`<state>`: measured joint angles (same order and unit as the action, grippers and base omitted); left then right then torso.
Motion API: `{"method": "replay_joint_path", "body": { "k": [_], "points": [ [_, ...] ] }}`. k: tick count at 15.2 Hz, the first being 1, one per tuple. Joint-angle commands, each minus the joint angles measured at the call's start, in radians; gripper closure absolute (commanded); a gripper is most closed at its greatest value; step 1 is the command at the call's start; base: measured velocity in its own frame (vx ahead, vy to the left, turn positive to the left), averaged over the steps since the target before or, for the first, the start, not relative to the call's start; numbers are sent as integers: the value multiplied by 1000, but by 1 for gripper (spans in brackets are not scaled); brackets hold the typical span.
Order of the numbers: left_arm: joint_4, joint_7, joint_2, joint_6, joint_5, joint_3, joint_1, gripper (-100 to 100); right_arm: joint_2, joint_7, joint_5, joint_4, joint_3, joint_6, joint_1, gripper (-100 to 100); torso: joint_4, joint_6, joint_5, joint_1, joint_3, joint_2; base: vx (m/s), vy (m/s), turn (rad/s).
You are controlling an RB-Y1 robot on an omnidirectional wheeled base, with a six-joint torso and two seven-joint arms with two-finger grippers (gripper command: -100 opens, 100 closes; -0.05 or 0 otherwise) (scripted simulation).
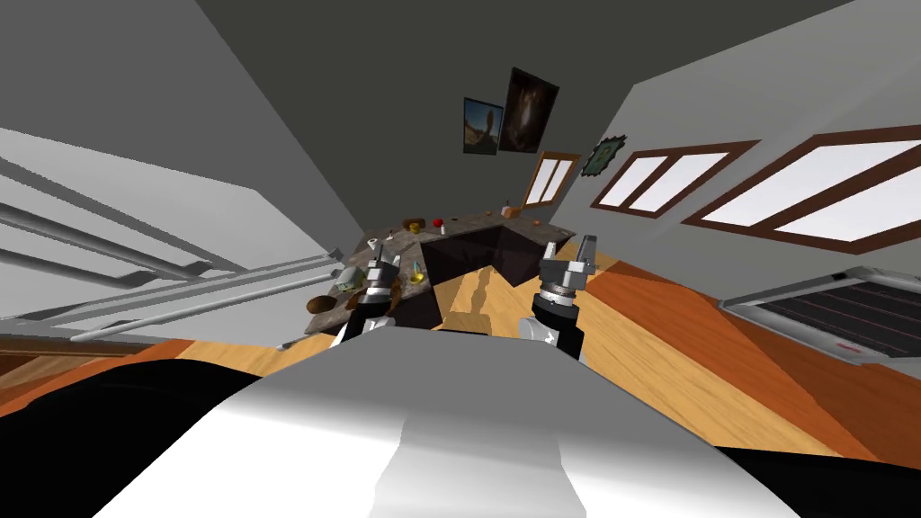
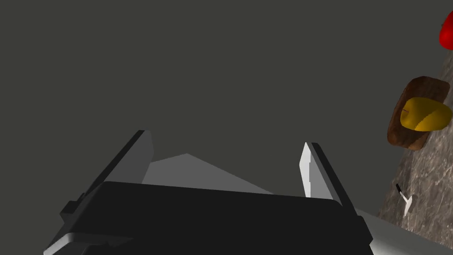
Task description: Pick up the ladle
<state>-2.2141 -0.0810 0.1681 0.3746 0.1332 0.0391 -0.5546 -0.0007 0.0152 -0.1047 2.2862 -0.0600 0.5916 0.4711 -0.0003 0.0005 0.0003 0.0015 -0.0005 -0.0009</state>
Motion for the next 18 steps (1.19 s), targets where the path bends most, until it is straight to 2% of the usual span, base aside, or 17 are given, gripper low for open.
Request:
{"method": "replay_joint_path", "body": {
  "k": [1,2,3,4,5,6,7,9,10,11,12,13,14,15,16,17,18],
  "points": [
    [-4,-5,37,-19,7,13,-27,-100,0,0,0,0,0,0,0,0,0,0,0,0,0,0,15,16,-173],
    [-7,-7,68,-40,14,25,-53,-100,0,0,0,0,0,0,0,0,0,0,0,0,0,0,19,14,-138],
    [-7,-7,68,-40,14,25,-53,-100,0,0,0,0,0,0,0,0,0,0,0,0,0,0,19,11,-106],
    [-10,-10,99,-63,20,38,-81,-100,0,0,0,0,0,0,0,0,0,0,0,0,0,0,21,9,-134],
    [-10,-10,99,-63,20,38,-81,-100,0,0,0,0,0,0,0,0,0,0,0,0,0,0,20,11,-134],
    [-13,-12,131,-87,27,52,-110,-100,0,0,0,0,0,0,0,0,0,0,0,0,0,0,18,11,-206],
    [-13,-12,131,-87,27,52,-110,-100,0,0,0,0,0,0,0,0,0,0,0,0,0,0,15,13,-148],
    [-20,-18,187,-139,43,80,-165,-100,0,0,0,0,0,0,0,0,0,0,0,0,0,0,21,12,-238],
    [-20,-18,195,-140,43,80,-175,-100,0,0,0,0,0,0,0,0,0,0,0,0,0,0,26,21,-224],
    [-24,-22,227,-168,52,95,-204,-100,0,0,0,0,0,0,0,0,0,0,0,0,0,-1,22,18,-207],
    [-24,-22,227,-168,52,95,-209,-100,0,0,0,0,0,0,0,0,0,0,0,0,0,-1,19,18,-152],
    [-28,-25,259,-198,61,110,-245,-100,0,0,0,0,0,0,0,0,0,0,0,0,0,-1,20,14,-194],
    [-28,-25,259,-198,61,110,-245,-100,0,0,0,0,0,0,0,0,0,0,0,0,0,-1,19,13,-162],
    [-32,-29,290,-228,70,125,-282,-100,0,0,0,0,0,0,0,0,0,0,0,0,0,-1,19,12,-209],
    [-32,-29,291,-228,70,125,-282,-100,0,0,0,0,0,0,0,0,0,0,0,0,0,0,17,16,-170],
    [-36,-32,323,-259,80,140,-320,-100,0,0,0,0,0,0,0,0,0,0,0,0,0,-1,21,12,-227],
    [-36,-32,323,-259,80,140,-321,-100,0,0,0,0,0,0,0,0,0,0,0,0,0,-1,24,13,-215]
  ]
}}
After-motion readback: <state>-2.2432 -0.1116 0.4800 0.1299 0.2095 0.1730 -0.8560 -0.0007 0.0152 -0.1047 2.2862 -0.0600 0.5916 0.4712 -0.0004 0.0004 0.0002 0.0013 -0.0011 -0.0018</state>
